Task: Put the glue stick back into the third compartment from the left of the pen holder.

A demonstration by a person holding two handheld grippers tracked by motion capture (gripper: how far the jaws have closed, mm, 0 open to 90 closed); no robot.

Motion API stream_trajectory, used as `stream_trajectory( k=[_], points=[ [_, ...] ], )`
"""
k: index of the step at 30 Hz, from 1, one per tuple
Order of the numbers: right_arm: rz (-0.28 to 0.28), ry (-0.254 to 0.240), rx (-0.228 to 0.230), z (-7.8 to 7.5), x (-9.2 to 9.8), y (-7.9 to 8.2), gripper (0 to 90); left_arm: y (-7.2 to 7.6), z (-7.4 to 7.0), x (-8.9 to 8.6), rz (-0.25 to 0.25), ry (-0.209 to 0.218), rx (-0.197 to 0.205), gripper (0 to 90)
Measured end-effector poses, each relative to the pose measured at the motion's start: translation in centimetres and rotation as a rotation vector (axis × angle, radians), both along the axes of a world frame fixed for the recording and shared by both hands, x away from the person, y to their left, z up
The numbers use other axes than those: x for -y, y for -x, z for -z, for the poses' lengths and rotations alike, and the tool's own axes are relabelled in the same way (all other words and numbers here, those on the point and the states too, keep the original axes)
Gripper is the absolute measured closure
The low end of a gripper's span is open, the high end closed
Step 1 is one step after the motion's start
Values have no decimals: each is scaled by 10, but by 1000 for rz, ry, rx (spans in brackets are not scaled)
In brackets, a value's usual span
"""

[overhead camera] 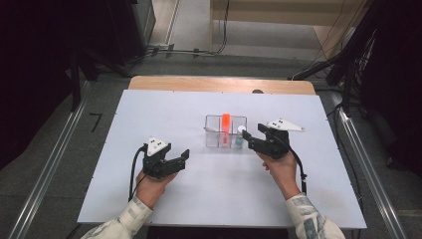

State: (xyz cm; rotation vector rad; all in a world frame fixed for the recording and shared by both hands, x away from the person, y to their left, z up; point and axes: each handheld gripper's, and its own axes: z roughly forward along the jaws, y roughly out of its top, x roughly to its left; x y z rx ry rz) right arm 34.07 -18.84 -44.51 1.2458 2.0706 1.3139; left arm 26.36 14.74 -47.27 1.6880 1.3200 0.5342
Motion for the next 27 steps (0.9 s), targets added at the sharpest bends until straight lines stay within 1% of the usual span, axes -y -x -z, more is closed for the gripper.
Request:
stream_trajectory(
  k=[11,14,18,22,27],
  points=[
    [-14,47,-10,6,17,16,258,0,1,-6,-21,-3,3,269],
    [-9,60,-20,9,22,19,257,0,1,-9,-25,-5,1,269],
    [1,91,-32,14,28,24,249,1,1,-12,-35,-7,0,259],
    [7,106,-41,17,35,29,236,1,2,-17,-40,-4,-3,257],
    [18,119,-60,20,44,36,210,2,2,-23,-53,-1,-10,209]
  ],
)
